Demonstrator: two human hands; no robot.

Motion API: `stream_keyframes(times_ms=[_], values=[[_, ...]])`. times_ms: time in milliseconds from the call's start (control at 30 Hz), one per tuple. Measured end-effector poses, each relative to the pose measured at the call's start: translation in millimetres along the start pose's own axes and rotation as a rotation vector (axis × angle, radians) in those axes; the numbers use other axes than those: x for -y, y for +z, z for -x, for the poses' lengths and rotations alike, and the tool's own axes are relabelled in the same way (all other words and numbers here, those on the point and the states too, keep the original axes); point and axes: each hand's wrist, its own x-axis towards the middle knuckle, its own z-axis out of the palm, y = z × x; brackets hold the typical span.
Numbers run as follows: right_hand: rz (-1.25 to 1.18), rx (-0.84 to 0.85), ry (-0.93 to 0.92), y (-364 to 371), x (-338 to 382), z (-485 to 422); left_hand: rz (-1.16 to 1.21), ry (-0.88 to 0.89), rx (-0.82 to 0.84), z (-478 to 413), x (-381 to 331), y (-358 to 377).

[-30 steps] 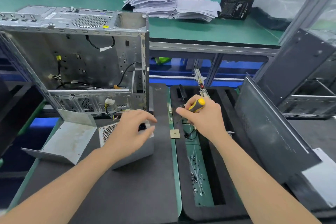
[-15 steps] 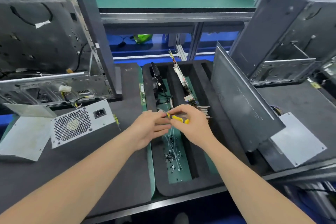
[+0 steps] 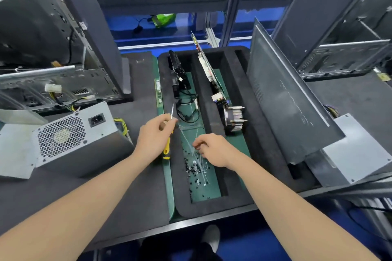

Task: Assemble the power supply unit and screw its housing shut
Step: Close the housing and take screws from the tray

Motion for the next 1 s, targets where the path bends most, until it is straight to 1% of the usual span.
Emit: stream_keyframes(times_ms=[133, 200, 233, 367, 567, 600, 700, 767, 900, 1000], values=[[0.223, 0.108, 0.148, 22, 6, -13, -0.071, 0.092, -0.05, -2, 19, 4], [0.317, 0.111, 0.196, 35, 8, -19, -0.039, 0.107, -0.065, -3, 25, 4], [0.322, 0.108, 0.213, 41, 6, -21, -0.01, 0.109, -0.072, -3, 28, 4], [0.269, 0.123, 0.187, 62, -8, -23, 0.037, 0.101, -0.104, -6, 30, 4], [0.073, -0.139, 0.126, 62, -15, -34, 0.032, 0.113, -0.124, -8, 30, 6], [0.062, -0.148, 0.112, 62, -14, -36, 0.038, 0.112, -0.127, -8, 30, 6], [0.059, -0.106, 0.067, 65, -12, -37, 0.051, 0.105, -0.134, -7, 30, 6], [0.036, -0.12, 0.092, 67, -13, -36, 0.049, 0.102, -0.135, -7, 30, 6], [-0.016, -0.247, 0.123, 69, -15, -34, 0.053, 0.1, -0.135, -6, 27, 6], [-0.059, -0.274, 0.138, 71, -14, -32, 0.048, 0.109, -0.135, -6, 26, 6]])
